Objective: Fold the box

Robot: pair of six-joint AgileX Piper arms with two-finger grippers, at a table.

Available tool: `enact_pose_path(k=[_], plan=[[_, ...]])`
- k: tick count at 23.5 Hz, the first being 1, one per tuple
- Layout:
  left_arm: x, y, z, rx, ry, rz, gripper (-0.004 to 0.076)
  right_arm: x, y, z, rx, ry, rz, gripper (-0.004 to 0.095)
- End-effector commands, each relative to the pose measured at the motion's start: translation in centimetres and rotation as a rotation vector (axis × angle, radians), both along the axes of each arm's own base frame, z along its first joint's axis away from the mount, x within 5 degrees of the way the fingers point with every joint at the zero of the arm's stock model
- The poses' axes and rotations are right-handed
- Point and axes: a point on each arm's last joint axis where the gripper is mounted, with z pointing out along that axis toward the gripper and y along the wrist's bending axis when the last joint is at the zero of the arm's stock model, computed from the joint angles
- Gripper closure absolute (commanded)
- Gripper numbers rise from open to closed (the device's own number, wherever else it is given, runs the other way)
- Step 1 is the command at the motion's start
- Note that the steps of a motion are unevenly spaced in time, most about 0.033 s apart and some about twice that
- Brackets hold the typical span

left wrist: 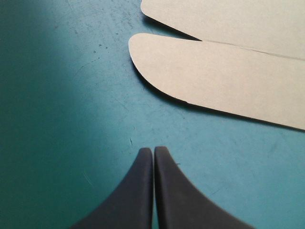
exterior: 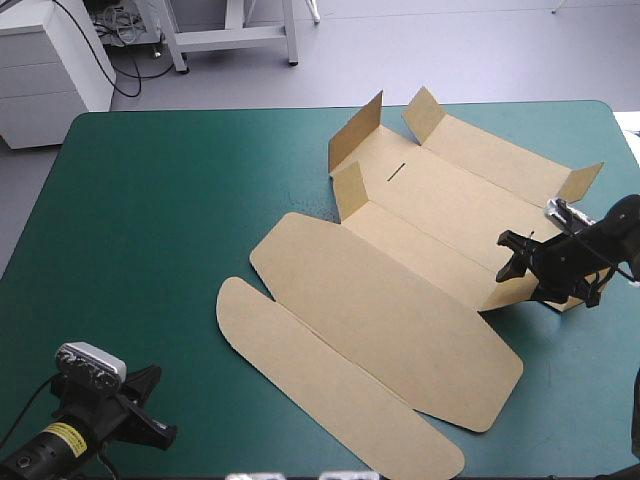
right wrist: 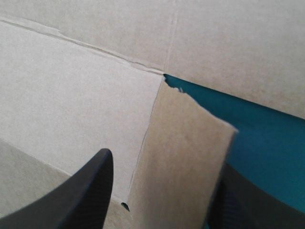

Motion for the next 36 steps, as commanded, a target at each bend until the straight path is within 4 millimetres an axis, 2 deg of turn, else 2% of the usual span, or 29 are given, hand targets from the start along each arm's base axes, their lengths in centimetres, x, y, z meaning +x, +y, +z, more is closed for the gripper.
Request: enact_pose_path(k=[1,5,8,10,11,12,16,18,21,24,28,31,36], plan=[[0.3,-0.2,1.4,-0.037,-0.078,-0.005,0.0732,0.5,0.4,0.8,0.013,-0.037,-0.019,0.0426],[0.3,-0.2,1.4,-0.037,-0.078,-0.005,0.0732,0.7,0.4,0.3,0.017,-0.024,-0.018,0.0464],[0.3,-0.2,1.4,-0.037,-0.078,-0.005,0.0732,0.8,0.4,0.2,0.018,-0.019,-0.018,0.0559],[0.3,-0.2,1.4,-0.037,-0.078,-0.005,0.0732,0.8,0.4,0.2,0.016,-0.021,-0.006,0.0675],[0.3,-0.2,1.4,-0.037,-0.078,-0.005,0.0732,0.7,0.4,0.2,0.012,-0.020,0.005,0.0835],[0.3,-0.2,1.4,-0.037,-0.078,-0.005,0.0732,0.6,0.4,0.2,0.011,-0.017,0.021,0.0921],[0.3,-0.2,1.4,-0.037,-0.078,-0.005,0.0732,0.5,0.4,0.9,-0.055,0.010,0.124,0.0910],[0.3,-0.2,1.4,-0.037,-0.078,-0.005,0.0732,1.0,0.5,2.2,-0.177,0.001,0.203,0.0910],[0.3,-0.2,1.4,-0.037,-0.078,-0.005,0.0732,2.5,1.5,4.8,-0.324,-0.076,0.330,0.0911],[0.3,-0.2,1.4,-0.037,-0.078,-0.005,0.0732,4.6,3.0,6.1,-0.348,-0.107,0.489,0.0911],[0.3,-0.2,1.4,-0.037,-0.078,-0.005,0.0732,7.1,4.8,5.9,-0.386,-0.135,0.587,0.0911],[0.3,-0.2,1.4,-0.037,-0.078,-0.005,0.0732,9.8,7.8,5.1,-0.497,-0.153,0.749,0.0925],[0.3,-0.2,1.4,-0.037,-0.078,-0.005,0.0732,11.7,11.8,4.9,-0.580,-0.222,0.959,0.0926]])
